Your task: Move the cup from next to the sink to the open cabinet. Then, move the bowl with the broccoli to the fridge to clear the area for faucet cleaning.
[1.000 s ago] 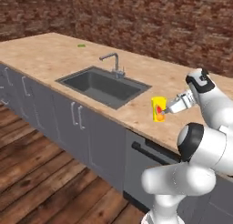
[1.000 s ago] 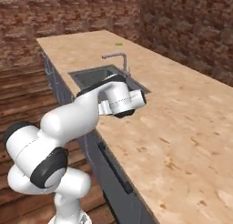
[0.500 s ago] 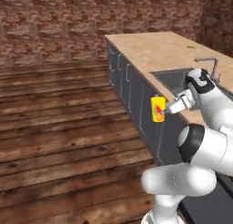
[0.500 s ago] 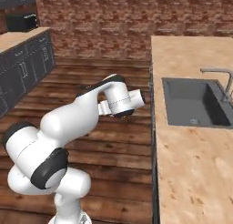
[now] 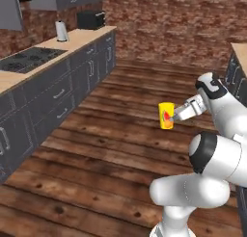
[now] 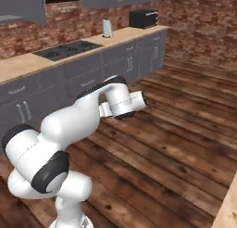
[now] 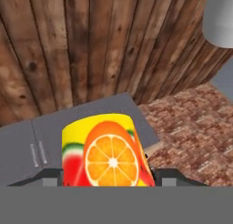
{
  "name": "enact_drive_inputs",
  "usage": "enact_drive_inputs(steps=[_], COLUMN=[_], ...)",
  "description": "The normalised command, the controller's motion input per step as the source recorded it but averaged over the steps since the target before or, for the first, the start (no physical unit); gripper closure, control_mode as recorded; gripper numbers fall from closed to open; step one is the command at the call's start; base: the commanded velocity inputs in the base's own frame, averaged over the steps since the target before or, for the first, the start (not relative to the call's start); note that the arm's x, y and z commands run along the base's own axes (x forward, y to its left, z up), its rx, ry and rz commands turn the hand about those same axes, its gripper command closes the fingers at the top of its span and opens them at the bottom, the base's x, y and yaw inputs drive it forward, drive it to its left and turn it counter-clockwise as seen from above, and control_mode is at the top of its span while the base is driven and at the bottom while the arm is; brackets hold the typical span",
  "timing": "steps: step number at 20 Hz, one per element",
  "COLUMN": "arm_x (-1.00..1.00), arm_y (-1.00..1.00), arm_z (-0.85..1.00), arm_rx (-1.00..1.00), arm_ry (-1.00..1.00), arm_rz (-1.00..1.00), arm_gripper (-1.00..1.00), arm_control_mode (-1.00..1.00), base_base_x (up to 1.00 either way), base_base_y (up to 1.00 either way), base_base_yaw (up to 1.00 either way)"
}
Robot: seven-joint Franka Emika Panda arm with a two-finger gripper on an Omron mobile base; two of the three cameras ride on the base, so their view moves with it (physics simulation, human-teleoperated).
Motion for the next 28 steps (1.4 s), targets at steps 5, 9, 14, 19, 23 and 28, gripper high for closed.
enact_drive_inputs(steps=[5, 9, 14, 19, 23, 28], arm_x=[0.00, 0.00, 0.00, 0.00, 0.00, 0.00], arm_y=[0.00, 0.00, 0.00, 0.00, 0.00, 0.00], arm_z=[0.00, 0.00, 0.00, 0.00, 0.00, 0.00], arm_rx=[0.00, 0.00, 0.00, 0.00, 0.00, 0.00], arm_ry=[0.00, 0.00, 0.00, 0.00, 0.00, 0.00], arm_rz=[0.00, 0.00, 0.00, 0.00, 0.00, 0.00], arm_gripper=[1.00, 1.00, 1.00, 1.00, 1.00, 1.00], arm_control_mode=[1.00, 1.00, 1.00, 1.00, 1.00, 1.00], base_base_x=[0.53, 0.89, 1.00, 1.00, 1.00, 1.00], base_base_y=[0.00, 0.00, 0.00, 0.00, -0.04, -0.39], base_base_yaw=[0.74, 0.67, 0.52, 0.48, 0.45, 0.38])
